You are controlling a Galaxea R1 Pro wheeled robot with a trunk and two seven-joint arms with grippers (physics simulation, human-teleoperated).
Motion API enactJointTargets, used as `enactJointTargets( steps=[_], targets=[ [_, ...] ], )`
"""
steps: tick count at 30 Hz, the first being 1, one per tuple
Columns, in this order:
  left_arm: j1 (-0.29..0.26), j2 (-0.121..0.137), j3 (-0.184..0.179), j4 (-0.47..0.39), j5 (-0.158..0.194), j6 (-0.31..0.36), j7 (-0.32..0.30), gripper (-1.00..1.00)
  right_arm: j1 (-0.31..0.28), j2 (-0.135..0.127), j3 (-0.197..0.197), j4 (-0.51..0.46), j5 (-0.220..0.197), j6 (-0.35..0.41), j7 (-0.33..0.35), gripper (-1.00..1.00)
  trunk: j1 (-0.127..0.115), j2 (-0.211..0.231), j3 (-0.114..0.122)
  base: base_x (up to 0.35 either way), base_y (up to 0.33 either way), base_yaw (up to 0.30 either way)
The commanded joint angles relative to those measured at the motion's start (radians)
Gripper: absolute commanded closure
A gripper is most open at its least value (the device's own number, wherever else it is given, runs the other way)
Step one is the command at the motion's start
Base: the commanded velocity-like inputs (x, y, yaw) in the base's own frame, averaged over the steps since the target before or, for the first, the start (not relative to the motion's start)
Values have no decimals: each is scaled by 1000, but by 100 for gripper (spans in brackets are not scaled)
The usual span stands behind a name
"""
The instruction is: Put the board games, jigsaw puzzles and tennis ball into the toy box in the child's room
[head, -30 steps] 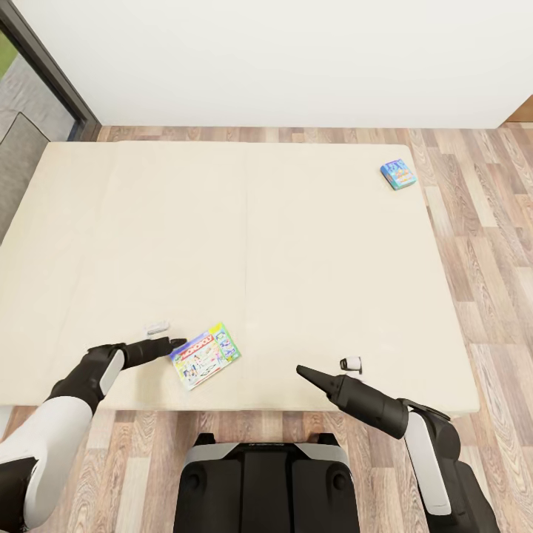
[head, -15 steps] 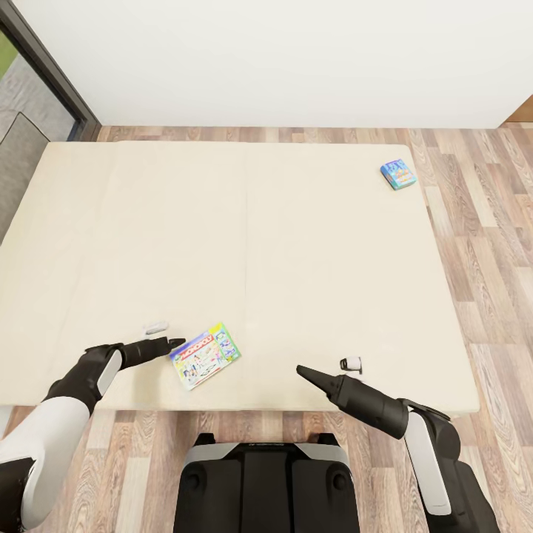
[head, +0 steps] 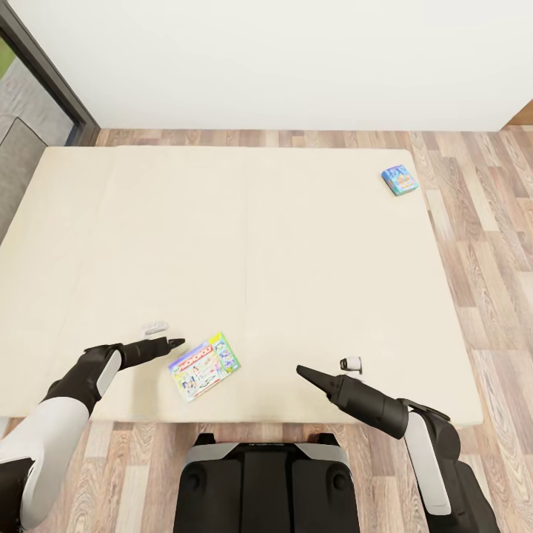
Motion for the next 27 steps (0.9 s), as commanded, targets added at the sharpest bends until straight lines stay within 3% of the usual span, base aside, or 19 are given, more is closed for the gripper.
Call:
enactJointTargets(
  steps=[1, 9, 17, 27],
  targets=[
    [0, 0, 2, 0, 9, 9, -1, -100, 0, 1, -2, 0, 3, 4, 5, -100, 1, -1, -1, 28, 0, 0],
    [0, 0, 2, 1, 9, 9, -10, -100, 0, 0, -3, 0, 2, 4, 5, -100, 1, -1, -1, 8, 0, 0],
    [2, 2, 2, 39, 7, 12, -85, -100, 0, -1, -2, 0, -1, 4, 5, -100, 1, -1, -1, 0, 0, 0],
    [2, 2, 3, 80, 7, 15, -96, -100, 0, 0, -2, -1, -3, 4, 4, -100, 1, -1, -1, 0, 0, 0]
  ],
)
